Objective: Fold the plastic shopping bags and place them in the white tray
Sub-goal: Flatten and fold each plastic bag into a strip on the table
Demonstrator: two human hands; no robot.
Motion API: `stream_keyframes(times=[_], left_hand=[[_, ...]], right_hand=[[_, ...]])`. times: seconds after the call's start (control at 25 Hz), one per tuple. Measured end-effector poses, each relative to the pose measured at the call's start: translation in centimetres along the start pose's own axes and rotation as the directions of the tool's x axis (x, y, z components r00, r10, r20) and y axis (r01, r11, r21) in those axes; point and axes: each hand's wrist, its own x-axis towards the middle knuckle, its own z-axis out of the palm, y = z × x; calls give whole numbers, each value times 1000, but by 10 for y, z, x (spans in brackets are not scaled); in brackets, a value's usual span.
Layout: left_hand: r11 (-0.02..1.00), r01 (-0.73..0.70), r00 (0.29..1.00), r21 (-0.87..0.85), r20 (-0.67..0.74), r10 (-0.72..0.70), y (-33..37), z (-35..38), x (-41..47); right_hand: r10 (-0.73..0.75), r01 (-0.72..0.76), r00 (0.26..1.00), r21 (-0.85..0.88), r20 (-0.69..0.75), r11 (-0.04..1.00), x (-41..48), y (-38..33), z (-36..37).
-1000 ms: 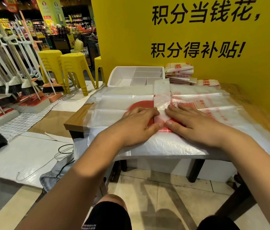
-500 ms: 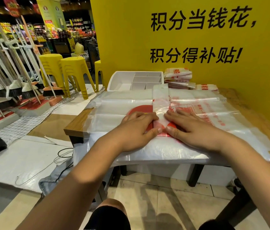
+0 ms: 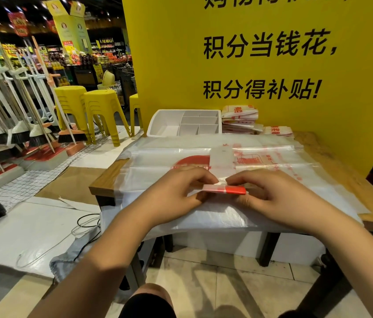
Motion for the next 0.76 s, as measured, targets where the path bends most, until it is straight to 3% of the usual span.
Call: stream_keyframes(times=[0.2, 0.32, 0.6, 0.76], left_hand=[[994, 35, 995, -106, -85, -44, 1, 15, -17], [999, 40, 992, -32, -115, -43, -3, 20, -14], [982, 182, 947, 52, -277, -161, 4, 39, 1], [976, 218, 915, -7, -347, -207, 9, 44, 9]], right_hand=[[28, -20, 996, 95, -87, 995, -15, -3, 12], [54, -41, 993, 131, -100, 991, -12, -4, 15], [194, -176, 945, 87, -265, 980, 12, -4, 34], [202, -200, 914, 43, -352, 979, 17, -9, 47]])
